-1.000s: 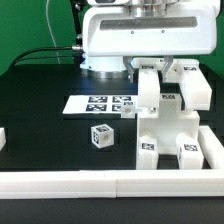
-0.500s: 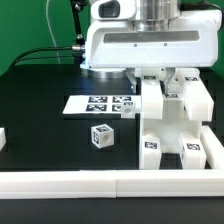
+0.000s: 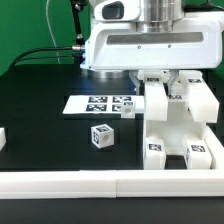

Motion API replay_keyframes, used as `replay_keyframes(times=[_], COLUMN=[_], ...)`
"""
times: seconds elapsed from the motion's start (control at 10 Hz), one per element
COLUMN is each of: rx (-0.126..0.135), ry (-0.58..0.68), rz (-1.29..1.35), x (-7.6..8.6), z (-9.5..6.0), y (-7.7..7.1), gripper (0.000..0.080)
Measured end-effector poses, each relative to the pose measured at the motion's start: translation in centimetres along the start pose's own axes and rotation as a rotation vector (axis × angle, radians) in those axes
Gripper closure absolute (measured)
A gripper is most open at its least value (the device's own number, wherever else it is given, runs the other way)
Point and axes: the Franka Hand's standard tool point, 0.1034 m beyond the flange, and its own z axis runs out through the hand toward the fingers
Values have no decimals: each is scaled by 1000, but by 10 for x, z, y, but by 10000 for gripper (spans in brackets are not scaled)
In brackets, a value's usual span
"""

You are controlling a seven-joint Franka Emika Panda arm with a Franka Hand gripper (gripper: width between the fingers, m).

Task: Assemble chair

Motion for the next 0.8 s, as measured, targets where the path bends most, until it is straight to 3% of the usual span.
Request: replay_keyframes(times=[0.1,0.3,0.6,0.8], rx=[0,0,1,15], ry=[0,0,-2,-45], rz=[0,-1,-5,-46], x=[0,0,0,-6], z=[0,1,0,-26], y=[0,-1,-1,5], gripper=[445,188,156,150])
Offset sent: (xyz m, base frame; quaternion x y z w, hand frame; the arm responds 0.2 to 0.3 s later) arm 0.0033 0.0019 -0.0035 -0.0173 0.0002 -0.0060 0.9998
